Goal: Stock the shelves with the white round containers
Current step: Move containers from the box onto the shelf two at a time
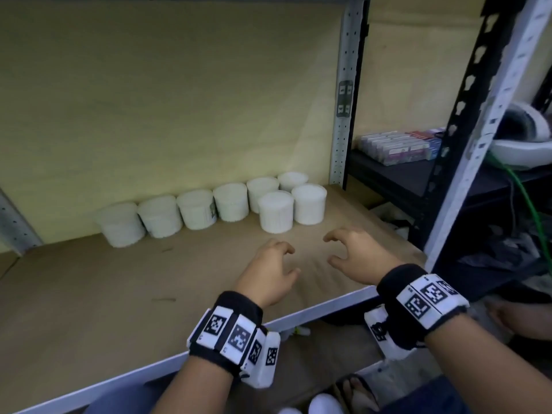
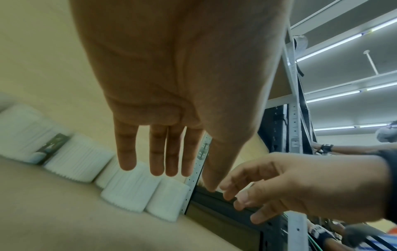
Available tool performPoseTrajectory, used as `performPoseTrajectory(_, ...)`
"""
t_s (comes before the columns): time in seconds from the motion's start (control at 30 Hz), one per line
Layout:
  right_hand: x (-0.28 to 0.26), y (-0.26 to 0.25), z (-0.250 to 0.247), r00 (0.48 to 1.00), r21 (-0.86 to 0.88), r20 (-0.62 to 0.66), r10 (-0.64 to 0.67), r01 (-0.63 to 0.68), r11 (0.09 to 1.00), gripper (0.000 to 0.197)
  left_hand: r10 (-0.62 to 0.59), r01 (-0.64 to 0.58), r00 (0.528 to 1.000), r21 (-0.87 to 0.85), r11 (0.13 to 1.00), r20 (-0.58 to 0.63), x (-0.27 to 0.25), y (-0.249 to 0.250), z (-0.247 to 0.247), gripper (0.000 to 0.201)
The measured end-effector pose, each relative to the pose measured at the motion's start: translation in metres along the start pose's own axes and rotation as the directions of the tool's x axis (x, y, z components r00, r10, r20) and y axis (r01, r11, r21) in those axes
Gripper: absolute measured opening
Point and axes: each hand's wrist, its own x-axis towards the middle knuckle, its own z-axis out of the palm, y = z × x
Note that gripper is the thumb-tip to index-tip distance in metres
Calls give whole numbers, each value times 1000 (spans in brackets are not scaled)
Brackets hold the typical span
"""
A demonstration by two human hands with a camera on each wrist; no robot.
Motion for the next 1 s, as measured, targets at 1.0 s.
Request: performPoseTrajectory(1.0, -92, 58, 237, 752, -227, 602, 270, -163, 960, 50, -392, 405, 724, 111, 908, 567, -108, -99, 230, 61)
